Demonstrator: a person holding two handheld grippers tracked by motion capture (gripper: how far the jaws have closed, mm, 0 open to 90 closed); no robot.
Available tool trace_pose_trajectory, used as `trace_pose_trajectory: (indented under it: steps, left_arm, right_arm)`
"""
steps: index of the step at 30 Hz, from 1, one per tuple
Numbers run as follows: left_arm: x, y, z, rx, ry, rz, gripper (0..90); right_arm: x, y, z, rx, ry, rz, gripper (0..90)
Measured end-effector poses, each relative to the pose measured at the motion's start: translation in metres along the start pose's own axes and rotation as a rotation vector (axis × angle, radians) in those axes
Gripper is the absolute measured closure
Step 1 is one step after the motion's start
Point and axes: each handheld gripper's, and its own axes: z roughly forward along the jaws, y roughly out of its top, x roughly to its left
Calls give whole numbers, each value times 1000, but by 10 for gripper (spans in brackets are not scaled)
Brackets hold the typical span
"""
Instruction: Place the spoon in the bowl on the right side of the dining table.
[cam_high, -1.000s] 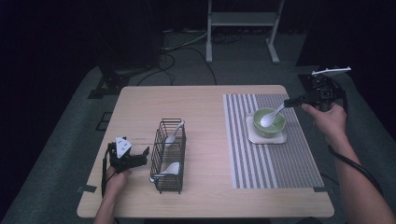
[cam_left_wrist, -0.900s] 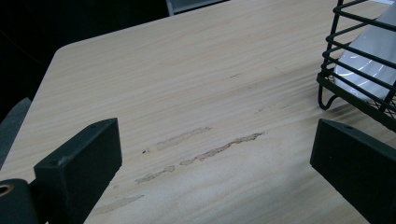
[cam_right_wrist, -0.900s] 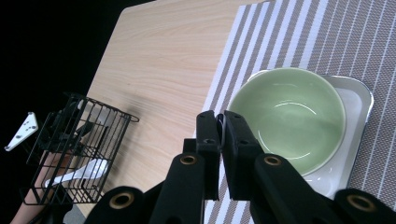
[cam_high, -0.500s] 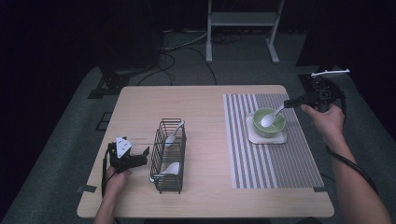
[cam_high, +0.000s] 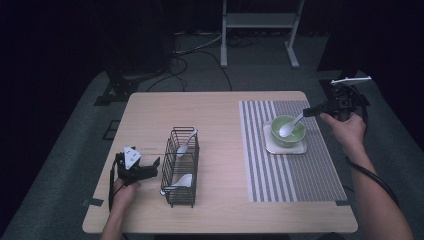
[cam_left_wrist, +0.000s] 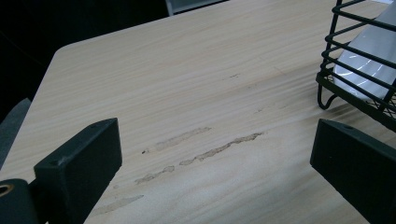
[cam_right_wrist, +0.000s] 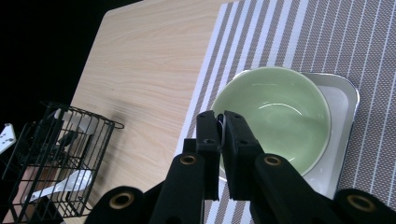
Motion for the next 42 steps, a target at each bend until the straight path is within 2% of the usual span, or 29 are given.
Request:
trace_pose_trajectory:
  steps: [17,42]
  left_arm:
    - [0,0,0,-1,-1,-1,11]
    - [0,0,0,-6,0,-1,11]
  right_arm:
    - [-14,-3,13,9,-22,32,852]
    - [-31,-12,24,12,-23,69,850]
